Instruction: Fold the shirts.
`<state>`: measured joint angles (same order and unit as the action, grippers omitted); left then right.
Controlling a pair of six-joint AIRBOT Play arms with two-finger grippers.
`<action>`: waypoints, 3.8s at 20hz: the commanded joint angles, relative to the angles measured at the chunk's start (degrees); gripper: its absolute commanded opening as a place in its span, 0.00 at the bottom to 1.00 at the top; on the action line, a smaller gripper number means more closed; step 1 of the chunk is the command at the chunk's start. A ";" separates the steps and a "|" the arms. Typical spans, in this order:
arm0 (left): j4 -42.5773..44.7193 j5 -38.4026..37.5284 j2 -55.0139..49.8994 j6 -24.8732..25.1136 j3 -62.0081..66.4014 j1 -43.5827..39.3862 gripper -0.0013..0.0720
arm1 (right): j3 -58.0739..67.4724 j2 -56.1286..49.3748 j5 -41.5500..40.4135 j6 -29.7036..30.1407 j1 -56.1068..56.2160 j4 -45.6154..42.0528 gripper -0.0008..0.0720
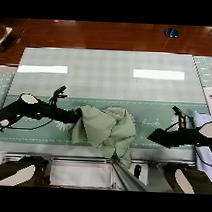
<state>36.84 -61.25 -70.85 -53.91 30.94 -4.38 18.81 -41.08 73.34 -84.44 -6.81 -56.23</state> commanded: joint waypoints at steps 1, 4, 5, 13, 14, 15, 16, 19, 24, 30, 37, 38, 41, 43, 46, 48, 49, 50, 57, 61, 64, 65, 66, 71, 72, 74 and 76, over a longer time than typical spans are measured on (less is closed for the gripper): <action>-0.44 -0.48 -0.74 0.76 0.07 -0.87 0.05 | -1.07 -3.10 -4.63 -4.57 9.51 2.56 0.57; -0.44 -0.92 -0.74 0.72 0.07 -0.87 0.05 | -1.07 -7.72 -11.89 -4.52 19.41 8.90 0.57; -0.44 -0.92 -0.74 0.70 0.07 -0.87 0.05 | -1.07 -9.64 -14.10 -4.52 22.49 10.43 0.57; 0.07 -0.74 -0.72 0.31 1.05 -0.24 0.05 | 3.17 -17.44 -29.62 -0.22 33.40 21.24 0.20; 0.17 -0.98 -0.44 -0.20 2.27 1.18 0.05 | 6.27 -17.44 -29.11 1.22 32.98 19.10 0.04; 0.17 -1.62 0.26 -1.57 4.04 3.08 0.05 | 10.45 -17.44 -26.95 1.16 31.71 15.93 0.04; 0.15 -2.80 1.77 -2.54 6.71 5.77 0.05 | 15.32 -17.42 -23.41 1.09 29.94 12.41 0.04; -2.12 -5.25 9.62 -4.76 17.88 14.58 0.05 | 35.63 -16.68 -12.26 -1.20 23.12 1.40 0.04; -9.03 -3.19 20.65 -9.03 42.18 26.08 0.05 | 73.00 -16.61 -2.71 -3.69 17.99 -10.88 0.04; 4.59 -3.26 31.67 -12.87 54.97 28.04 0.05 | 90.27 -8.00 11.67 -5.20 17.99 -27.54 0.04; 21.88 -6.67 42.07 -17.99 54.84 17.25 0.05 | 90.27 3.32 21.42 -8.90 17.99 -35.08 0.04; 21.90 -8.28 42.49 -18.34 54.16 15.76 0.05 | 90.27 3.45 23.02 -9.25 17.99 -34.95 0.04; 21.81 -12.15 43.36 -19.56 47.06 13.64 0.05 | 84.72 3.39 25.51 -10.03 17.99 -34.95 0.04; 21.86 -14.80 43.50 -22.49 39.15 13.64 0.05 | 76.70 3.39 23.67 -11.32 17.99 -34.82 0.04; 21.88 -15.91 43.30 -22.91 24.83 13.64 0.05 | 62.51 1.79 13.03 -12.17 17.99 -32.33 0.04; 21.86 -14.10 42.40 -22.91 15.58 13.64 0.05 | 56.70 -3.23 7.10 -11.91 17.99 -31.04 0.04; 21.88 -13.03 41.64 -22.82 11.76 13.64 0.05 | 55.58 -6.93 4.44 -11.21 17.99 -29.59 0.04; 21.90 -11.37 40.61 -21.57 8.59 13.64 0.05 | 55.52 -11.54 1.11 -8.72 17.99 -24.79 0.04; 20.24 13.55 23.23 -20.94 3.98 15.10 0.05 | 70.38 -44.96 -9.57 -3.23 17.97 -12.57 0.04; 12.33 14.80 12.48 -20.24 5.03 15.32 0.05 | 79.52 -56.17 -9.68 -5.25 17.92 -8.94 0.04; 9.88 13.81 6.80 -20.28 8.87 15.37 0.36 | 81.11 -59.19 -10.05 -7.98 16.94 -7.39 0.42; 10.38 12.17 5.55 -20.35 10.93 15.74 0.70 | 81.15 -59.10 -8.81 -7.78 15.85 -6.08 0.58; 12.85 8.98 4.48 -20.26 13.84 16.74 0.71 | 81.53 -58.75 -5.77 -6.27 14.32 -4.24 0.57; 24.74 -7.15 5.16 -21.55 20.28 29.64 0.71 | 78.51 -49.35 10.67 -1.11 2.78 -11.82 0.57; 24.74 -9.05 5.90 -21.51 18.36 32.52 0.71 | 73.85 -45.42 9.55 -1.31 0.00 -13.64 0.57; 23.80 -12.24 6.99 -20.41 11.56 37.05 0.71 | 59.84 -37.00 2.51 -2.10 -5.42 -12.02 0.57; 21.09 -12.46 7.06 -20.72 4.02 38.10 0.71 | 42.66 -28.48 -6.03 -1.46 -10.25 -6.19 0.57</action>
<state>59.57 -69.28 -64.36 -75.00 42.19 29.61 79.24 -79.90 75.24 -86.54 -10.26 -66.24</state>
